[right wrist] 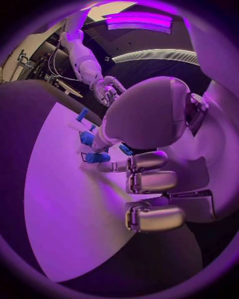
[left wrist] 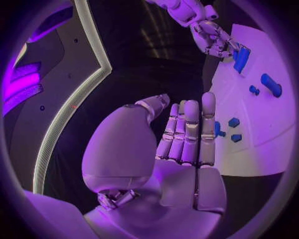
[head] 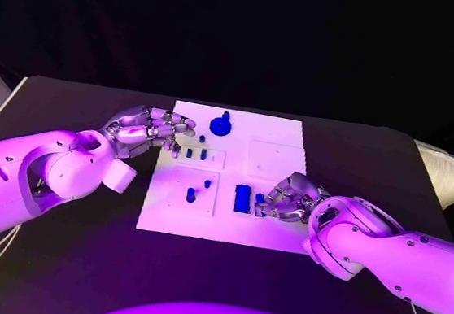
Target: Assemble the parts on the task board
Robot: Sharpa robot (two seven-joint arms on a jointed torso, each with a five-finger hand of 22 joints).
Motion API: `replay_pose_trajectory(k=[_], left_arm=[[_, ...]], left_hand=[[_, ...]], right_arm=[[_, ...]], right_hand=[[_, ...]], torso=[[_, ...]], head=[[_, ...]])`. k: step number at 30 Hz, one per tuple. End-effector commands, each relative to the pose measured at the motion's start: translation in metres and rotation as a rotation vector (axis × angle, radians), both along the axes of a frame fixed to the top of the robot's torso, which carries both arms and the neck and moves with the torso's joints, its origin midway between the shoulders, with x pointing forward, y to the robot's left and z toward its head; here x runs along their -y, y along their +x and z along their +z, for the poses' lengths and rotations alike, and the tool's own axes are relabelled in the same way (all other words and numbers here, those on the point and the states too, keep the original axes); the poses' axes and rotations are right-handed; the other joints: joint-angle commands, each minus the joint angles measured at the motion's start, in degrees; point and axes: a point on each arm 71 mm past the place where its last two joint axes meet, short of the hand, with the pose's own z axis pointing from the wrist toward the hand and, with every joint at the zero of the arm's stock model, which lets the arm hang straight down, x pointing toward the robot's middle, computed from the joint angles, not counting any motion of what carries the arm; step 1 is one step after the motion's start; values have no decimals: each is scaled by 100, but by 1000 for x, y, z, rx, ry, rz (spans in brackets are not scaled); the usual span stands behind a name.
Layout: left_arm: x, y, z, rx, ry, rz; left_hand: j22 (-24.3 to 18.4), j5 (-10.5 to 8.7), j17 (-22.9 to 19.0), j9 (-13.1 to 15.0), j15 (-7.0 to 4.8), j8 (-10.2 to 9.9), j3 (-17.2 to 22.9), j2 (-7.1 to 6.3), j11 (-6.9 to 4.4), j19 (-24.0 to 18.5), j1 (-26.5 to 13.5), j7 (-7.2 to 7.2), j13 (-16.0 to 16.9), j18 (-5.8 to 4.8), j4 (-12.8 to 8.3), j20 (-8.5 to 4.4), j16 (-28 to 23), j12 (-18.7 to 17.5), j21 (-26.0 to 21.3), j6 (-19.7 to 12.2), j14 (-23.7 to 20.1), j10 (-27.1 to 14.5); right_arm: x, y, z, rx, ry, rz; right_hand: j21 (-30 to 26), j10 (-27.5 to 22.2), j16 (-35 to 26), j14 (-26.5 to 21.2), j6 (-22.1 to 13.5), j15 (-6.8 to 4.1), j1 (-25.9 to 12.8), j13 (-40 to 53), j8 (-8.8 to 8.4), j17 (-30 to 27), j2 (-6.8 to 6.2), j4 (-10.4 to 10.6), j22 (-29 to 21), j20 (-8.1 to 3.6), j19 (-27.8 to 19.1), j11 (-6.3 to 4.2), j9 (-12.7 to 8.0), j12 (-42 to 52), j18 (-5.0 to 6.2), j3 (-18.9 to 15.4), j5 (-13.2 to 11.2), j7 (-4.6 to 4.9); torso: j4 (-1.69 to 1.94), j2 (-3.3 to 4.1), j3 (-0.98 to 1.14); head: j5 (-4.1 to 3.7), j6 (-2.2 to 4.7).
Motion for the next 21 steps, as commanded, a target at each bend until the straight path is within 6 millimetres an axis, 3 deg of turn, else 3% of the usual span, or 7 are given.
replay_pose_trajectory(k=[1,11,21], left_arm=[[3,0,1,4,-19,-14],[3,0,0,3,-19,-14],[2,0,0,3,-19,-13]], left_hand=[[-8,9,7,-5,35,-28,10,6,14,30,-32,5,7,84,18,1,-18,-36,-38,36,-10,8],[-8,9,7,-5,35,-28,8,8,15,31,-38,5,7,83,24,1,-18,-37,-39,38,-10,7],[-8,9,7,-5,35,-28,8,8,15,31,-38,5,7,83,24,1,-18,-37,-39,38,-10,7]], right_arm=[[-1,-1,0,1,1,4],[-1,-1,-1,-6,-3,10],[-1,-2,0,-10,-4,19]], right_hand=[[17,524,25,589,44,-35,-154,1419,16,1507,49,5,1421,-32,523,-44,3,32,-65,-45,73,3],[36,534,25,589,80,-40,-325,1431,40,1507,122,7,1427,-35,528,-52,13,58,-68,-64,118,-10],[9,529,25,589,80,-44,-585,1426,56,1507,72,7,1422,-39,523,-56,21,44,-63,-249,101,-14]], torso=[[-2,-3,-1],[-6,-8,9],[-8,-6,9]], head=[[-8,-5],[-8,-10],[-11,-11]])
